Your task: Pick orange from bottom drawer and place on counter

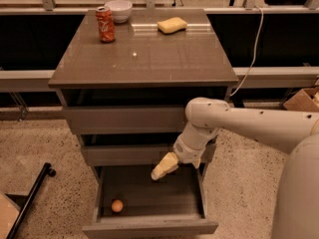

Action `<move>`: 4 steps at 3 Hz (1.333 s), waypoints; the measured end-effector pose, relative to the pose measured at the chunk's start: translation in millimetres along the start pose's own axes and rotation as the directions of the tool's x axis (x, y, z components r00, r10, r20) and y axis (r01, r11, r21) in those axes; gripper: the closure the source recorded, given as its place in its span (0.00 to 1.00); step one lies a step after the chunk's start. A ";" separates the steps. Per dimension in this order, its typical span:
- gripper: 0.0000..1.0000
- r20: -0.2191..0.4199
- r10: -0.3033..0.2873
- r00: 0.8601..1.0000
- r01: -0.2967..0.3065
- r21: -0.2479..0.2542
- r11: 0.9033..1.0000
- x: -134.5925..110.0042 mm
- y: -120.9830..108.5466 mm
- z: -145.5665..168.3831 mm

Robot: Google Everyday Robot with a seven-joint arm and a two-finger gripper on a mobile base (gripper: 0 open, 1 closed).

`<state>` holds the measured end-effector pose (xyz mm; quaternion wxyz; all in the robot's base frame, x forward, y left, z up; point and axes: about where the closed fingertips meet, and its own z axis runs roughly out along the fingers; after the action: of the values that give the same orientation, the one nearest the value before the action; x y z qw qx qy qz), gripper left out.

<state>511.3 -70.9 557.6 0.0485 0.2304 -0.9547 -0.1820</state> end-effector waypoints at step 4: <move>0.00 0.083 0.217 0.973 -0.200 -0.174 0.964 -39.1 -1.5 94.4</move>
Offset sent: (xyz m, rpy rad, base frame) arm 0.0049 0.0242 -0.0557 0.0524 0.0416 -0.1942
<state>530.0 -23.5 469.0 0.0375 0.1143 -0.9566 -0.2654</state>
